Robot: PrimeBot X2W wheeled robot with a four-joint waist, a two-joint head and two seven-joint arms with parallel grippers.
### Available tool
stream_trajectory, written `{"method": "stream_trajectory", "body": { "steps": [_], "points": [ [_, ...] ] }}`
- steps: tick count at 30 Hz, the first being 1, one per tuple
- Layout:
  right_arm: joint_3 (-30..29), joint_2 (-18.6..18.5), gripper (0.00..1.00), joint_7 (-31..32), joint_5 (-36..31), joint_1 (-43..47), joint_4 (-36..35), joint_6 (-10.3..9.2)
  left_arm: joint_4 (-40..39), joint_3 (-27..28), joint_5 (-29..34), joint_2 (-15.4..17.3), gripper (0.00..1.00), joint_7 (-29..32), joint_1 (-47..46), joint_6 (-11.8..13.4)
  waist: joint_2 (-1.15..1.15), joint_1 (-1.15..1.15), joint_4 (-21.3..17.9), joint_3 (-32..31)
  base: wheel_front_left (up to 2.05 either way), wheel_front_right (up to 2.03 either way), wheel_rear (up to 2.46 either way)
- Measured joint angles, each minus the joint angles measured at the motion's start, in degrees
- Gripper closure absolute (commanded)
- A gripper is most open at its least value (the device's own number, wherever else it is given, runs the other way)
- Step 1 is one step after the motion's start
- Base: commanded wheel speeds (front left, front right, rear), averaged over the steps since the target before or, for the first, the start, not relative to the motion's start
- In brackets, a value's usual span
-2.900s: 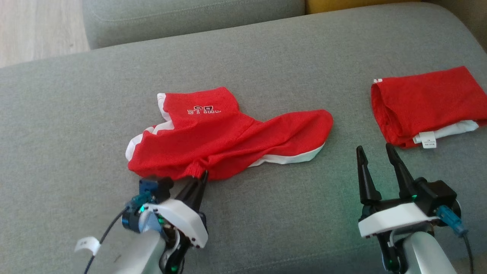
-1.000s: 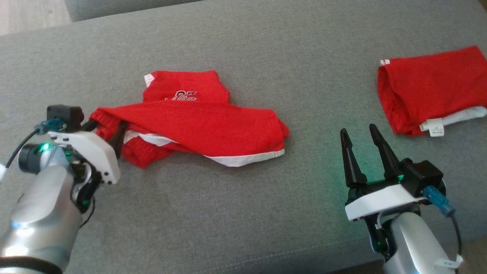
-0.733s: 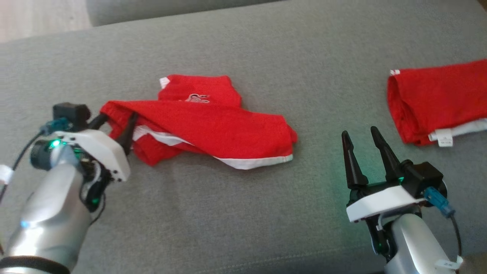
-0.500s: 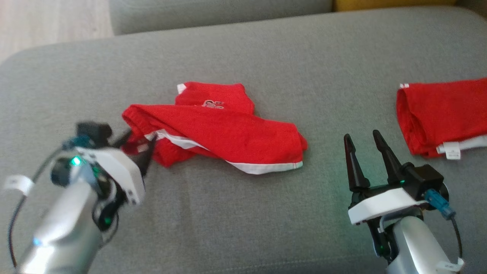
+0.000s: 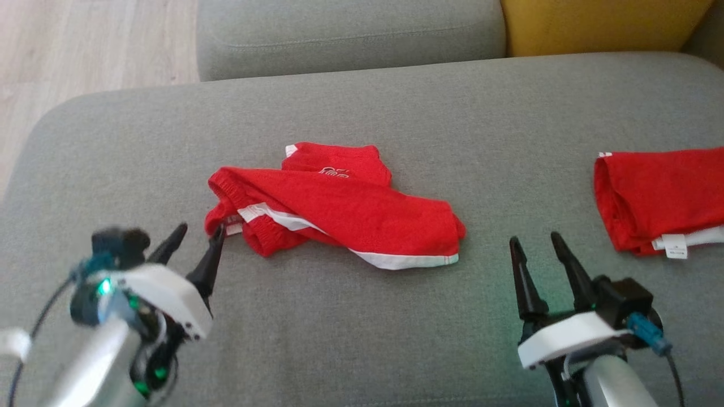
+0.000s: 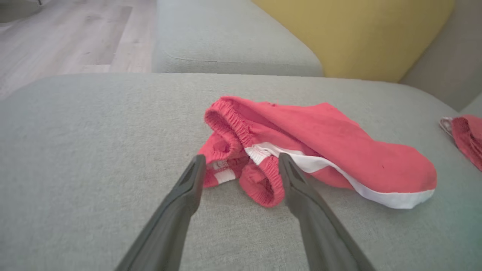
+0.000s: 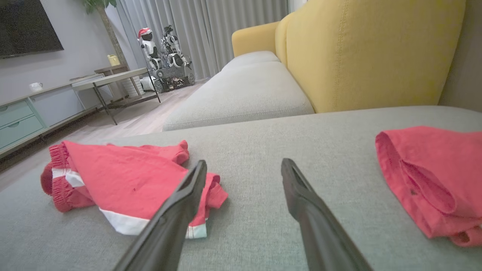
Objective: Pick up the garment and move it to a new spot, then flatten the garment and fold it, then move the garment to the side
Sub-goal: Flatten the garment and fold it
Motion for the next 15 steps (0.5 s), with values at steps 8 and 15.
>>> {"method": "stream_trajectory", "body": {
  "steps": [8,15],
  "points": [
    [0.87,0.02,0.00,0.25,-0.37,1.07,3.74,0.00,-6.84,4.12,-3.37,-5.06,0.00,-8.13,9.20,5.49,0.00,0.00,2.31,0.21,0.00,0.00,0.00],
    [3.78,0.02,0.00,3.21,-4.09,-0.34,8.16,0.00,-7.88,4.61,-2.24,-5.54,0.00,-8.87,9.21,6.17,0.00,0.00,3.78,1.56,0.00,0.00,0.00]
  ]
}}
